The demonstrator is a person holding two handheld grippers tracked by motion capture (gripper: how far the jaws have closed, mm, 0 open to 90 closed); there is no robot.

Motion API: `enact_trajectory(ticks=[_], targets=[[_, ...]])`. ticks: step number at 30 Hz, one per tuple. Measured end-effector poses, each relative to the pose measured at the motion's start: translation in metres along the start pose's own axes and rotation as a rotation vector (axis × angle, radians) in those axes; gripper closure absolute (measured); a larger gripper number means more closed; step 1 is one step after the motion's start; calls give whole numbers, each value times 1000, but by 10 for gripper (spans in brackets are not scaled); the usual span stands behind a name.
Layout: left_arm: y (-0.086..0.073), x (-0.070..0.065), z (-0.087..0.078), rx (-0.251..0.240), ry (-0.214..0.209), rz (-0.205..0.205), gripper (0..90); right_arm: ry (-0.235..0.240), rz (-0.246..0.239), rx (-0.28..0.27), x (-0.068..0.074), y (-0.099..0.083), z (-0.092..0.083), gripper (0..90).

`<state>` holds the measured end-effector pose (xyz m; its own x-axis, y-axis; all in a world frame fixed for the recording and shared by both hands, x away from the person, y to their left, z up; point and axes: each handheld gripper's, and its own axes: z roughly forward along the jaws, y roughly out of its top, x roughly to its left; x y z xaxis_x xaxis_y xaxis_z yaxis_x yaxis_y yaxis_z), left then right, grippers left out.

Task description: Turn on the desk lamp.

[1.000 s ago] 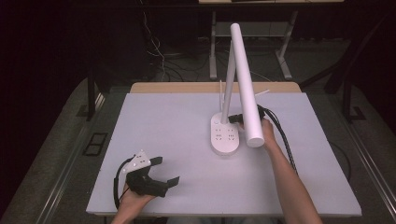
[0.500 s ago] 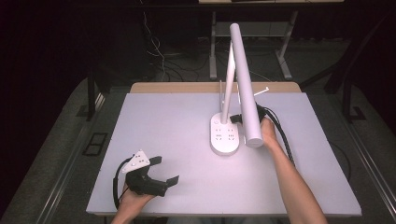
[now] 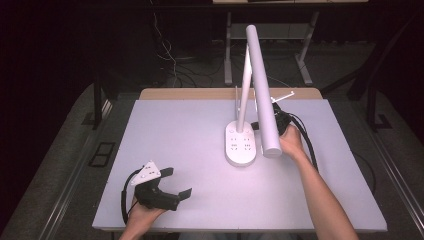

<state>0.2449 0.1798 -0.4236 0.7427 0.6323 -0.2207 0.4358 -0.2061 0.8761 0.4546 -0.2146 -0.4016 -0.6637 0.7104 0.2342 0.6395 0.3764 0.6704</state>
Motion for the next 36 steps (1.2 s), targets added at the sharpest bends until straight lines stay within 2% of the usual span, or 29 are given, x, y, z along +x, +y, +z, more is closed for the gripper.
enact_trajectory(ticks=[10, 17, 20, 21, 22, 23, 24, 25, 26, 27, 28, 29, 31, 32, 33, 34, 36], targets=[[0, 0, 0, -5, -1, -4, 0, 3, -4, -23, 2, -7, -23, 899], [0, -1, 0, -7, -1, -5, 0, 13, 4, -40, 5, -19, -40, 890], [0, -1, 1, -5, -2, 0, 0, 24, 29, -48, 9, -27, -50, 720], [0, -1, 1, -5, -2, -1, 0, 24, 29, -48, 9, -27, -50, 720], [0, -1, 1, -4, -1, -2, 0, 32, 39, -62, 11, -30, -56, 640], [0, -1, 1, -4, 0, -3, 0, 32, 39, -62, 11, -30, -56, 640], [0, -1, 1, -4, 0, -3, 0, 38, 46, -74, 12, -32, -59, 594], [0, -1, 1, -5, 0, -3, 0, 39, 65, -86, 15, -36, -64, 473], [0, -1, 1, -5, 0, -4, 0, 39, 65, -86, 15, -36, -64, 473], [0, -1, 1, -5, 1, -4, 0, 38, 67, -86, 18, -39, -68, 349], [0, -1, 1, -5, 2, -4, 0, 34, 69, -85, 20, -41, -70, 280], [0, -1, 1, -4, 2, -5, 0, 34, 69, -85, 20, -41, -70, 280], [0, -2, 2, -4, 2, -8, 0, 32, 67, -86, 23, -45, -74, 146], [0, -2, 2, -1, 2, -6, 0, 28, 68, -89, 25, -47, -76, 105], [0, -2, 2, -1, 2, -4, 0, 20, 66, -90, 27, -49, -78, 103], [0, -2, 3, -2, 2, -3, 0, 6, 65, -105, 31, -52, -83, 0], [0, -2, 3, 6, 2, 1, 0, 14, 61, -113, 32, -55, -85, 5]])
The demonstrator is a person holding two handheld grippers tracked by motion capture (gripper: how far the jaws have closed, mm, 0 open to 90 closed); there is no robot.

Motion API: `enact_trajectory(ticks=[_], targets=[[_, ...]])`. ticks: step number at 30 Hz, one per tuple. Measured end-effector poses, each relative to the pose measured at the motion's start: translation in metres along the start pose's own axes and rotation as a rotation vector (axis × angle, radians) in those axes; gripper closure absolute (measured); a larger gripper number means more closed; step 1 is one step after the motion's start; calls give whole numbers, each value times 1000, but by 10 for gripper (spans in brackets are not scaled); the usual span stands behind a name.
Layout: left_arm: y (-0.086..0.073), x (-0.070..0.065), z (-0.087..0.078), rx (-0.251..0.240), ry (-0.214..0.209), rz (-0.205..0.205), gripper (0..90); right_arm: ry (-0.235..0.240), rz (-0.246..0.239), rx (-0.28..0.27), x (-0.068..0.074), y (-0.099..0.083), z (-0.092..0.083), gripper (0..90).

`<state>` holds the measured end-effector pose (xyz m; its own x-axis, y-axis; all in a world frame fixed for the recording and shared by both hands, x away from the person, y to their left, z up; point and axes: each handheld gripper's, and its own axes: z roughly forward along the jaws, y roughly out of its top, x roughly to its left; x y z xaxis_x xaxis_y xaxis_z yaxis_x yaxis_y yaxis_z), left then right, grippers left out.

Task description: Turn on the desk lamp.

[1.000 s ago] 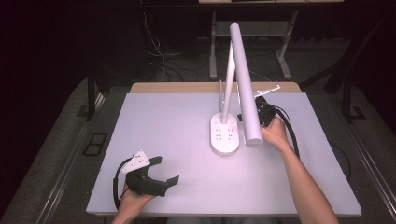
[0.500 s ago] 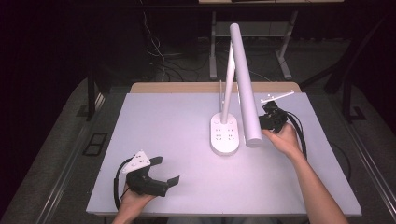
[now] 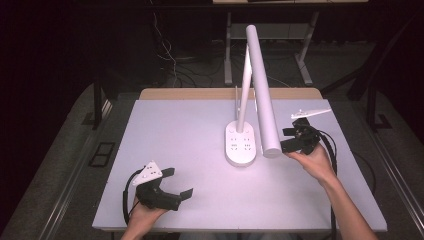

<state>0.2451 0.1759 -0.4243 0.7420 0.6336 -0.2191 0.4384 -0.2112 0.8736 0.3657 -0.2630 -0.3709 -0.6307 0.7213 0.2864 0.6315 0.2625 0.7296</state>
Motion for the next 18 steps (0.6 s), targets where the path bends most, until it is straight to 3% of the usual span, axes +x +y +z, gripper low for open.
enact_trajectory(ticks=[9, 18], targets=[[0, -1, 1, 0, -3, 1, 0, 22, 5, -78, 14, -29, -21, 5], [0, -1, 2, 2, -2, 6, 0, 15, -9, -96, 26, -62, -34, 5]])
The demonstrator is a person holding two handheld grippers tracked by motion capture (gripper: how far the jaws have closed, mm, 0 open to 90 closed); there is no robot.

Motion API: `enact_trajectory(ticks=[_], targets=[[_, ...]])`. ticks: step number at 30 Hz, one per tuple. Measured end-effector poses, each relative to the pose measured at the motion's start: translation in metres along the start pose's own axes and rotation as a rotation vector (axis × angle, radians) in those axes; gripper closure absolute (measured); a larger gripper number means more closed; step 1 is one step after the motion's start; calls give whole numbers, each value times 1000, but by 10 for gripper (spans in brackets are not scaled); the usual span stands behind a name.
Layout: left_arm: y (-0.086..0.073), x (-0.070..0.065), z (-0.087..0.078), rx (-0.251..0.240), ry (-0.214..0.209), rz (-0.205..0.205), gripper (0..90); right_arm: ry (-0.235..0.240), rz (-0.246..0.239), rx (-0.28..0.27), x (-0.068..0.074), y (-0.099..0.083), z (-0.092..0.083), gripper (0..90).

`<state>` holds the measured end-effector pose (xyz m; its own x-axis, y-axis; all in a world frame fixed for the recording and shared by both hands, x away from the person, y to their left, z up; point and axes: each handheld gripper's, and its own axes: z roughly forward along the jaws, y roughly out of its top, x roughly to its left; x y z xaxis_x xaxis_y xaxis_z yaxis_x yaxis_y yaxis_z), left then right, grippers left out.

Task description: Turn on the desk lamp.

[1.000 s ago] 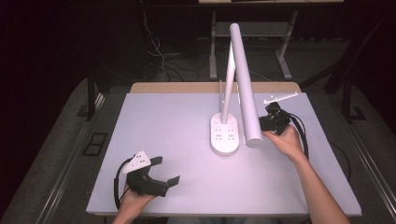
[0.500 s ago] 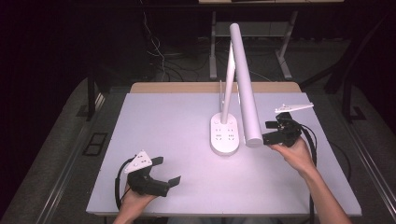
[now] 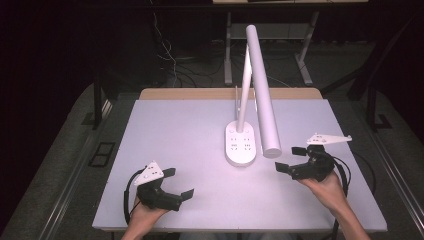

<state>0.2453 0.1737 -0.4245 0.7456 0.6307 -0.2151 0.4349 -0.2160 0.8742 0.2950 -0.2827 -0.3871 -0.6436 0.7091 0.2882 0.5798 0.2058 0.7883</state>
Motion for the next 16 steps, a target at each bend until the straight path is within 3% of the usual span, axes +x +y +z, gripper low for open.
enact_trajectory(ticks=[6, 16], targets=[[0, 0, 0, 6, -3, 1, 0, -12, 12, -32, 2, -21, -9, 6], [1, 0, 1, 8, -6, 5, 0, -6, 24, -25, 15, -47, -13, 6]])
